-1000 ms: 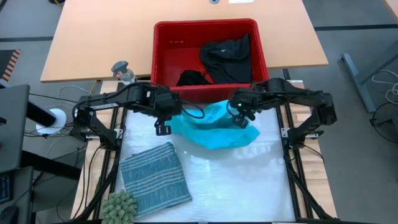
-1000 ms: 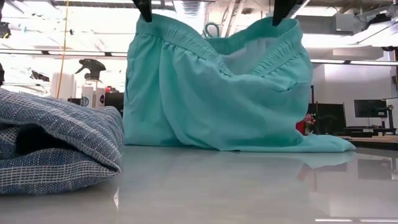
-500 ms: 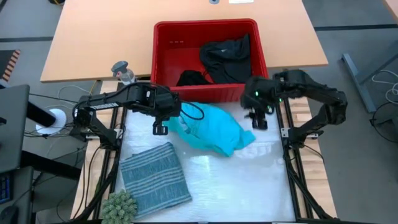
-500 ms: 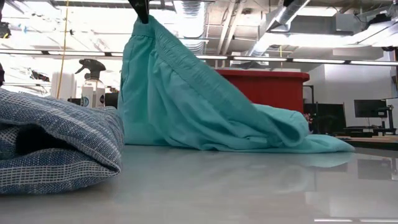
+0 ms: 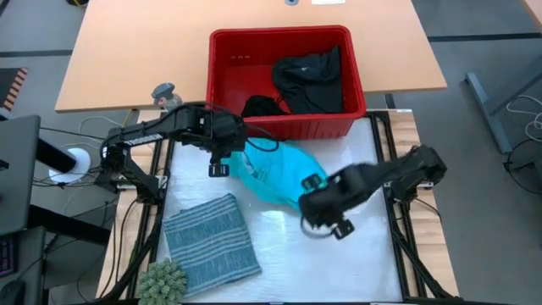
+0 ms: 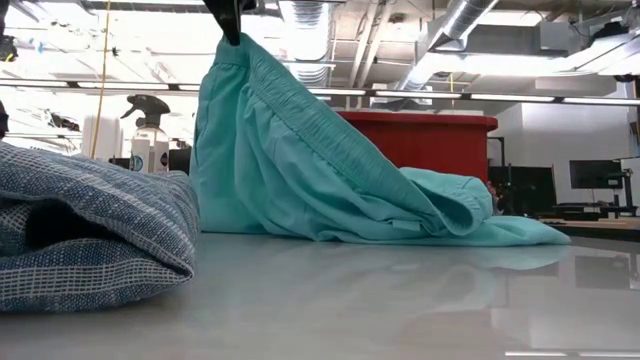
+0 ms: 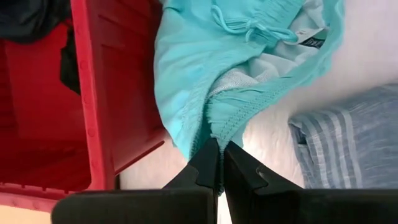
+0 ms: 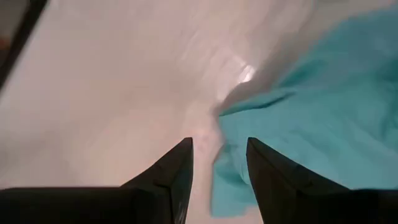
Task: Fold Laundry from Bin
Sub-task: Fold the light blue shorts from the red organizer bin
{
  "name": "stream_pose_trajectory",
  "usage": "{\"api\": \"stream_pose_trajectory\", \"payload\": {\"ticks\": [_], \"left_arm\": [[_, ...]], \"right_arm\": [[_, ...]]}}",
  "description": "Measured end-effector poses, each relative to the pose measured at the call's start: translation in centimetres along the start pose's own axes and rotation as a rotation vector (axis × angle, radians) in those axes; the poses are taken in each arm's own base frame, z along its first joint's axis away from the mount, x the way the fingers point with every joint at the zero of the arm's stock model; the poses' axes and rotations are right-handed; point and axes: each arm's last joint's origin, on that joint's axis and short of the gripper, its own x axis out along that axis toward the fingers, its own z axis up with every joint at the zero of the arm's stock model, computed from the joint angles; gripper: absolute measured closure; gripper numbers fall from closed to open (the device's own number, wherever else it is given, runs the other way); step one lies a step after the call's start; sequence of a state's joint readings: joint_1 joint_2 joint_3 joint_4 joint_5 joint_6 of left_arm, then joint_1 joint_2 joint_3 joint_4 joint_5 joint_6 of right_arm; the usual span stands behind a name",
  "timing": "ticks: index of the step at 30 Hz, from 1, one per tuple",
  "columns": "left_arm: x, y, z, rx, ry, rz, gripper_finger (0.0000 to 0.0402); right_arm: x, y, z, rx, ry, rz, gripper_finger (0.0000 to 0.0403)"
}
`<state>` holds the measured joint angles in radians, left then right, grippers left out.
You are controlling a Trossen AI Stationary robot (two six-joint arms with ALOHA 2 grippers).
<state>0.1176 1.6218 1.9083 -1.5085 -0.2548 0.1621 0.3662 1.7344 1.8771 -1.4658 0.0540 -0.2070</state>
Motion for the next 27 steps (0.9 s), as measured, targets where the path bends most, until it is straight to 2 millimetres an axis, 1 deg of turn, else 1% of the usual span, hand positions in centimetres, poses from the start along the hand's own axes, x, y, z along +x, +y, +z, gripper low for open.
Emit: {"api": "stream_pose_trajectory", "payload": {"ticks": [4,7,9,14,20,24,27], "left_arm": [[0.1,0.3,0.0,-0.008,-0.005,-0.019,0.0401],[0.1,0.4,0.0,0.001,-0.004,-0.020,0.0401],[0.1,0.4,0.0,0.011,-0.005,-0.026,0.0401],[0.1,0.4,0.0,0.032,-0.005,-0.027,0.0401],[0.1,0.4,-0.1,0.047,-0.005,-0.027,0.0401],[0.1,0.4,-0.1,0.045,-0.004,-0.027,0.0401],[0.1,0.4,-0.1,0.042,-0.004,-0.027,0.0401]], "right_arm": [[4.0,1.6,2.1,-0.204,0.100,0.032,0.0222],[6.9,1.9,3.2,-0.332,0.168,0.064,0.0212],[8.7,1.9,3.7,-0.409,0.206,0.084,0.0207],[12.8,0.7,4.7,-0.493,0.246,0.135,0.0203],[16.4,-0.8,4.6,-0.514,0.313,0.223,0.0206],[18.0,-2.5,4.4,-0.487,0.310,0.244,0.0206],[18.8,-3.7,3.8,-0.467,0.365,0.249,0.0207]]}}
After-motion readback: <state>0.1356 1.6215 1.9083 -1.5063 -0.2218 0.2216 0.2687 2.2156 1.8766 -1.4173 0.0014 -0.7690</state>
